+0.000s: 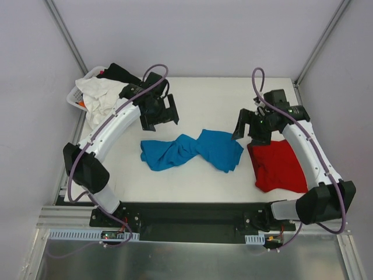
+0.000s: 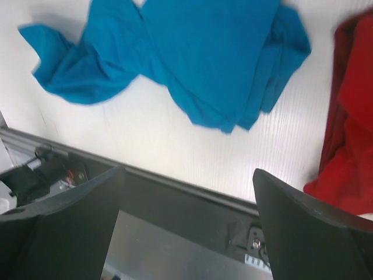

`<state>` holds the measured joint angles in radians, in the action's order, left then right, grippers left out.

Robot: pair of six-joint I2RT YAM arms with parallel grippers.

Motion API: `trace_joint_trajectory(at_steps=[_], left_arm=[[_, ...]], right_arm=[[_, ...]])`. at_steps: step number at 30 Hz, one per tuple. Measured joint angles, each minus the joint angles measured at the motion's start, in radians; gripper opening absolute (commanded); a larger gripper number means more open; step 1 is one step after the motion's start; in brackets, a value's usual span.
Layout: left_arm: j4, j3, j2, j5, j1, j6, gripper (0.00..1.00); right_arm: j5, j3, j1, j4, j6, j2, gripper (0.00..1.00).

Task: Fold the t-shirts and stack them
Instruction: Flatten the tshirt out

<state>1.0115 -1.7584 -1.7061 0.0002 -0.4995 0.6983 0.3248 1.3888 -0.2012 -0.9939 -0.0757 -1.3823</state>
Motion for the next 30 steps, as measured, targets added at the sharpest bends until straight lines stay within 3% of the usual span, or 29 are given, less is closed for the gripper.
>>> trace_joint_trajectory(at_steps=[6, 10, 23, 30], left_arm=[[0.009, 0.28, 0.123, 0.018, -0.045, 0.004, 0.95], [0.003, 0.372, 0.129, 0.032, -0.072, 0.005, 0.94], [-0.034, 0.354, 0.154, 0.051, -0.089, 0.005, 0.94], [-0.024, 0.352, 0.208, 0.048, -0.089, 0.005, 0.94]], right_arm=[[0.014, -0.202, -0.034, 0.003, -0.007, 0.098, 0.88], [0.013, -0.28, -0.039, 0.05, -0.011, 0.089, 0.85], [0.025, -0.298, -0.126, 0.287, -0.014, -0.276, 0.8], [0.04, -0.206, -0.133, 0.351, -0.017, -0.364, 0.79]])
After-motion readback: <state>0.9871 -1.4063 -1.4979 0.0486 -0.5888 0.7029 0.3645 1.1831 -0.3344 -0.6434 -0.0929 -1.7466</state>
